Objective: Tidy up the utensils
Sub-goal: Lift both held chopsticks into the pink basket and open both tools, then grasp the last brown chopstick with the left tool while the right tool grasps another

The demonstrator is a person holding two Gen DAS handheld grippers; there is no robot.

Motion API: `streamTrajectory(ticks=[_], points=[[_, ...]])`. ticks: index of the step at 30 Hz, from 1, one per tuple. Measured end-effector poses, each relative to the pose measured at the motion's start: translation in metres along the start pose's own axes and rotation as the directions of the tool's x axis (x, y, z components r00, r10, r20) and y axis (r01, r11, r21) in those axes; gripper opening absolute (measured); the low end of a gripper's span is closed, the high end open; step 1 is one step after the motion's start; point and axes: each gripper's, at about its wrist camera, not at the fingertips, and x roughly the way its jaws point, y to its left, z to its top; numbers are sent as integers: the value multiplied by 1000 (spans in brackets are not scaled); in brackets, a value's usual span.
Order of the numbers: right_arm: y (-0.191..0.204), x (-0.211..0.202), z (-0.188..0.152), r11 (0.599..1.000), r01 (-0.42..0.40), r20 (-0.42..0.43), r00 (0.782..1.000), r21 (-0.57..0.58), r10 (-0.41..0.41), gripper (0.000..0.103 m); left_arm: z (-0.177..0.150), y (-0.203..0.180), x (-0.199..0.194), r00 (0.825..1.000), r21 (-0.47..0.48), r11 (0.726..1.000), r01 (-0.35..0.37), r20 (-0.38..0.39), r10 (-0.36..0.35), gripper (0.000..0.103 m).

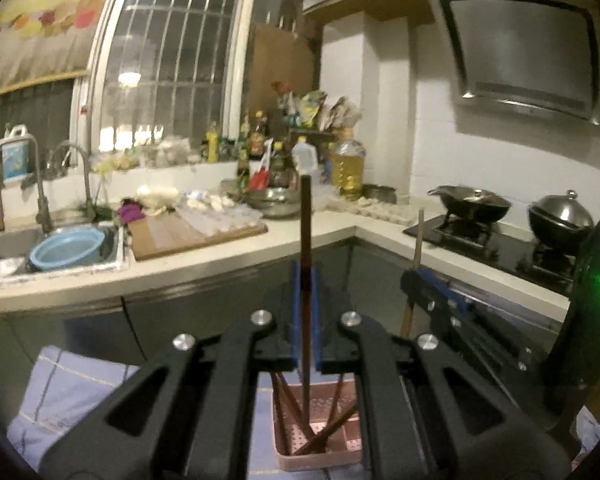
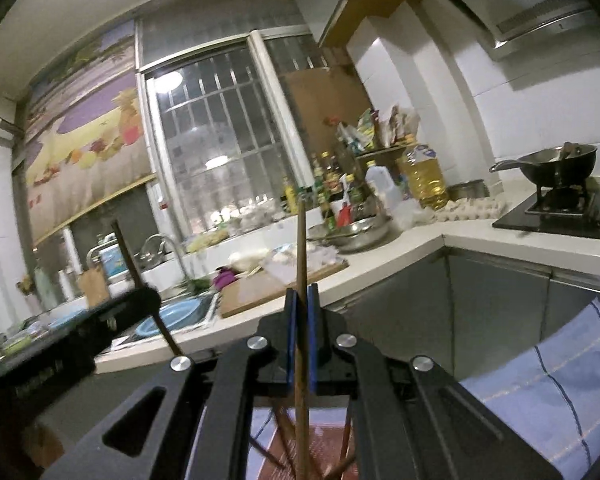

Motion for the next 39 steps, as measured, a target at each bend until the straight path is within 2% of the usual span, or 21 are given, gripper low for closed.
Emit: streamTrajectory(ticks=[6,11,13,16,17,18,21,30,32,37,39], points=[[-1,29,-37,997,25,-11,1000,-76,-26,5,-28,12,38,997,-2,1000,-12,-70,12,4],[5,27,-67,993,-32,-71,997,-113,24,5,-59,12,48,993,23,1000,-13,-121,16,5],[4,22,-76,993,-44,-111,993,-112,32,7,-73,16,47,988,35,999,-21,-150,26,11],[2,1,-83,995,-49,-139,990,-81,38,16,-87,17,39,985,57,997,-46,-164,55,24],[2,-9,-84,996,-49,-138,990,-68,39,27,-92,18,32,985,56,997,-53,-164,61,26],[2,-19,-85,997,-46,-129,991,-57,39,37,-96,20,25,984,53,997,-57,-166,65,27],[8,-58,-86,997,-52,-107,993,-60,45,47,-107,19,4,980,46,996,-81,-178,88,27],[23,-160,-108,997,-51,-157,987,-51,43,50,-156,3,-73,964,43,992,-118,-236,125,28],[22,-181,-118,999,-35,-186,982,-40,27,50,-170,-2,-86,955,59,991,-122,-264,134,33],[12,-214,-156,999,31,-305,952,-20,-36,50,-208,-13,-112,932,85,990,-116,-336,138,34],[5,-226,-176,998,68,-362,930,-1,-63,50,-224,-15,-120,918,81,990,-111,-374,134,34]])
